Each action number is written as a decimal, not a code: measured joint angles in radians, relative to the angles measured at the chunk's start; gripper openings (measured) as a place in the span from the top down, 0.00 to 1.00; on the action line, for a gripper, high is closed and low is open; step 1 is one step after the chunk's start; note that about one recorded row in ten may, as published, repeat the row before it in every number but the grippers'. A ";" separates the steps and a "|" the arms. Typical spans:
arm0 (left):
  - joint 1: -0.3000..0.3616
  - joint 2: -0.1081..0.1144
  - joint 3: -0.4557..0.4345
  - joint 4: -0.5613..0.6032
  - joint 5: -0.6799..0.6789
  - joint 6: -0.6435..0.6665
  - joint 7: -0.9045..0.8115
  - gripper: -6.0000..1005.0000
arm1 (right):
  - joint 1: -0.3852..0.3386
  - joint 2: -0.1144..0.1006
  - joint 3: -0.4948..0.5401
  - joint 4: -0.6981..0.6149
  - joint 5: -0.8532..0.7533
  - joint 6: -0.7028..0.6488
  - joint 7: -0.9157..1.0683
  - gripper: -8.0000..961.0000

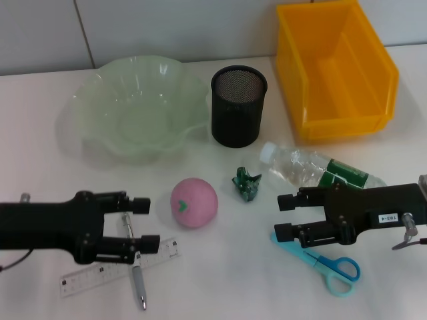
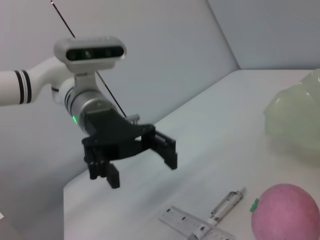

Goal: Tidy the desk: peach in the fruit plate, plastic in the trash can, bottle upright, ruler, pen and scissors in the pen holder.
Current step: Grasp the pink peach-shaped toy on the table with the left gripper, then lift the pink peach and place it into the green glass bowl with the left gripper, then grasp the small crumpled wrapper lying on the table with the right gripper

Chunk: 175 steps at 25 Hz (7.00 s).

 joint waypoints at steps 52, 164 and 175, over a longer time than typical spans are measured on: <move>-0.304 -0.133 0.318 0.206 0.402 -0.465 -0.186 0.40 | 0.000 -0.034 0.001 0.000 0.024 -0.028 0.014 0.20; 0.061 -0.065 0.012 -0.073 -0.101 -0.072 0.087 0.17 | 0.491 0.045 -0.587 -0.230 -0.470 0.294 0.532 0.20; 0.064 -0.065 -0.001 -0.074 -0.091 -0.068 0.086 0.17 | 0.492 0.051 -0.596 -0.143 -0.468 0.405 0.525 0.20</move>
